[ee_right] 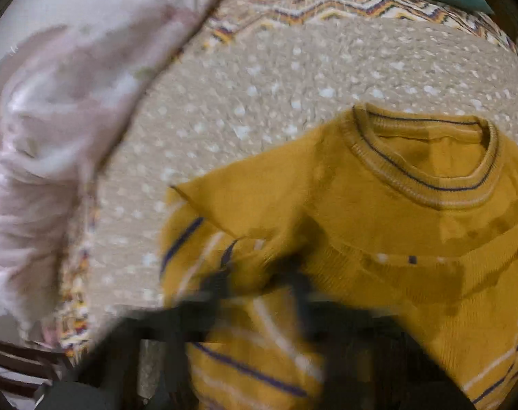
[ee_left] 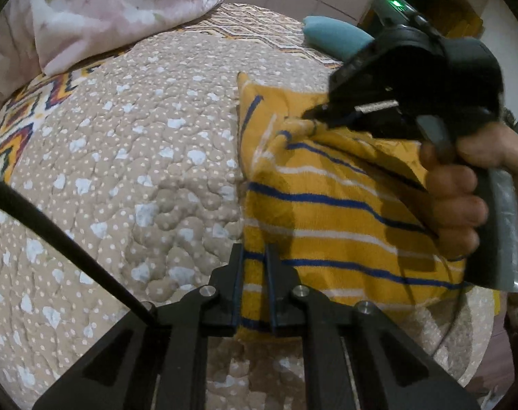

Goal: Fold small clothes

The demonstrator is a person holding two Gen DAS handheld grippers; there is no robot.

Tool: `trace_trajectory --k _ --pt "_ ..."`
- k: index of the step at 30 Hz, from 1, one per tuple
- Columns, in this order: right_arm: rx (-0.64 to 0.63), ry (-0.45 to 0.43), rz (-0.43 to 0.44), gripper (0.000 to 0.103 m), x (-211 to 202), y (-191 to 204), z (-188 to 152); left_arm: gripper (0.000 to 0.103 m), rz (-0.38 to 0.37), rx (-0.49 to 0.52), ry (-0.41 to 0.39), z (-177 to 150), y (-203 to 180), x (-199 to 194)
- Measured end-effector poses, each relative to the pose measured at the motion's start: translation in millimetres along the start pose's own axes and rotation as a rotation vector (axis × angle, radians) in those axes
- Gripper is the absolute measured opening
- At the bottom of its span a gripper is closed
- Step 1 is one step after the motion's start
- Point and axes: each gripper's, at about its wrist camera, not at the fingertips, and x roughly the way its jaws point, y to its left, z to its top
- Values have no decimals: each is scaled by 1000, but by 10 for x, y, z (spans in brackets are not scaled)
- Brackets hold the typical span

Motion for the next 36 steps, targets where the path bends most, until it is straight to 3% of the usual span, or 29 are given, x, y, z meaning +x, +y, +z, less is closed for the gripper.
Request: trace_trajectory --k 6,8,11,13,14,19,21,25,27,30,32,34,36 --pt "-173 -112 -88 6 58 561 178 22 -67 -87 -50 -79 203 21" --pt "-245 -99 -102 7 197 700 184 23 -90 -104 -72 -115 253 30" --pt "-261 -113 -133 20 246 721 168 25 -115 -113 -85 -152 279 40" --pt "-208 -160 -68 40 31 597 110 26 -113 -104 -90 -165 260 34" --pt "-185 -174 -41 42 -72 540 82 27 -109 -99 -92 -171 248 30" --pt "-101 -211 61 50 -863 -212 -160 29 -93 -78 -95 -170 195 50" --pt "-77 -249 7 56 -1209 -667 -298 30 -93 -76 -97 -184 183 44" --pt "-30 -286 -214 57 -1589 -1617 -574 33 -104 -77 -96 -176 198 50" --pt "3 -263 -243 57 -1606 -1950 -689 35 -100 -70 -94 -163 186 57" --pt "41 -230 -201 57 -1496 -2229 -877 37 -83 -49 -92 -141 141 85" --pt "39 -202 -138 56 -1358 -2273 -962 38 -67 -33 -90 -143 110 86" --pt "26 -183 -95 7 -1302 -2335 -985 39 -55 -24 -89 -143 90 89" --pt "62 -201 -135 7 -1312 -2429 -971 39 -40 -13 -88 -149 65 88"
